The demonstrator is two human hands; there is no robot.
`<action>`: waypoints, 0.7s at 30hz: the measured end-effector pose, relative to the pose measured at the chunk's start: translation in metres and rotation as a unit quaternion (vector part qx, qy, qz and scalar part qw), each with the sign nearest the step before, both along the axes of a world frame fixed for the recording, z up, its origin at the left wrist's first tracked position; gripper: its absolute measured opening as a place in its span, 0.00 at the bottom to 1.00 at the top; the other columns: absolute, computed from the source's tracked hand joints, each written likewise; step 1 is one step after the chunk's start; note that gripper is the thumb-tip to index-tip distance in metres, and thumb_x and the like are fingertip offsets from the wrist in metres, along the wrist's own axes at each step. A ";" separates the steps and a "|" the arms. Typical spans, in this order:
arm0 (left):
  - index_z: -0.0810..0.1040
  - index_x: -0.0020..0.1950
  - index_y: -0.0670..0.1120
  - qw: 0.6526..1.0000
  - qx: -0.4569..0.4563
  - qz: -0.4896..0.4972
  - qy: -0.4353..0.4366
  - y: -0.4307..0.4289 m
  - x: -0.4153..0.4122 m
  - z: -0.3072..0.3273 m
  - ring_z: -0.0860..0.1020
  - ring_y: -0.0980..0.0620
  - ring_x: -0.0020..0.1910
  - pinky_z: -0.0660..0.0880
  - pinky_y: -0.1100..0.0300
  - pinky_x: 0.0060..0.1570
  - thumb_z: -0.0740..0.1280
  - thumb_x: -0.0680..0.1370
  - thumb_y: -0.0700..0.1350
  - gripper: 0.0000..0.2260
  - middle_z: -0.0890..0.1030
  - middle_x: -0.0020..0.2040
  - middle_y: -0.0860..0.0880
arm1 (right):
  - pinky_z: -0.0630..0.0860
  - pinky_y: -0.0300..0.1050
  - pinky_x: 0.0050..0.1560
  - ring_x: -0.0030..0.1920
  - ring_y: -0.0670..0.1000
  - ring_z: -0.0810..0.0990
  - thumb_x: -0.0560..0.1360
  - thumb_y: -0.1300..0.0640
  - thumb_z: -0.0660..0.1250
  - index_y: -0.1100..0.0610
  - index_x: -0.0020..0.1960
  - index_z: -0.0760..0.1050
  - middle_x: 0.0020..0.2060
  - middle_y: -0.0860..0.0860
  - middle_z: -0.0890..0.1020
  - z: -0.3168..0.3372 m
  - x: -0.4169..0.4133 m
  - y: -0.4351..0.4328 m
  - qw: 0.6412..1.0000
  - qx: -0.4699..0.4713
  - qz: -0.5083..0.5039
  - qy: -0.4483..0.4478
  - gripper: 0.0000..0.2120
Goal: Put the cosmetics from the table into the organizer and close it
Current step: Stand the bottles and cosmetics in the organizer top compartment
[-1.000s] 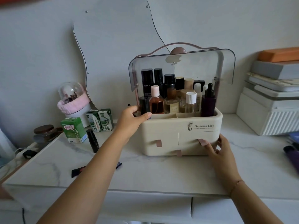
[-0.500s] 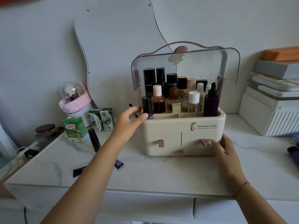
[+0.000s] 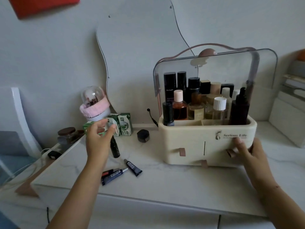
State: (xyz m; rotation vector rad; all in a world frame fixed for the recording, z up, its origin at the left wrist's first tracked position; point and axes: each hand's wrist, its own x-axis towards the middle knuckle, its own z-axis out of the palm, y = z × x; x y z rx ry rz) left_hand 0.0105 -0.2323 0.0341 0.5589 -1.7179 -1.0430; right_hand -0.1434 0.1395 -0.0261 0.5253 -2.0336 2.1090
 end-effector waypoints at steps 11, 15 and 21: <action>0.78 0.55 0.44 0.981 0.096 -0.002 -0.166 -0.045 -0.016 -0.066 0.78 0.47 0.52 0.72 0.55 0.50 0.74 0.70 0.43 0.14 0.81 0.55 0.45 | 0.75 0.42 0.44 0.44 0.38 0.80 0.71 0.39 0.62 0.52 0.64 0.67 0.49 0.44 0.80 -0.003 -0.002 -0.001 1.000 0.007 -0.024 0.012 0.26; 0.80 0.45 0.52 0.987 0.082 -0.026 -0.135 -0.025 -0.008 -0.054 0.81 0.50 0.48 0.73 0.59 0.47 0.75 0.70 0.43 0.08 0.83 0.47 0.49 | 0.77 0.49 0.49 0.49 0.44 0.80 0.70 0.39 0.62 0.51 0.65 0.67 0.51 0.45 0.80 -0.002 -0.002 -0.002 1.000 0.000 -0.018 0.004 0.27; 0.82 0.49 0.60 0.971 -0.050 -0.232 -0.007 0.093 0.003 0.024 0.81 0.60 0.50 0.74 0.72 0.47 0.74 0.70 0.43 0.13 0.84 0.49 0.59 | 0.78 0.47 0.46 0.45 0.42 0.82 0.69 0.39 0.63 0.51 0.64 0.67 0.46 0.42 0.82 -0.001 0.000 -0.002 1.000 -0.013 -0.010 0.005 0.27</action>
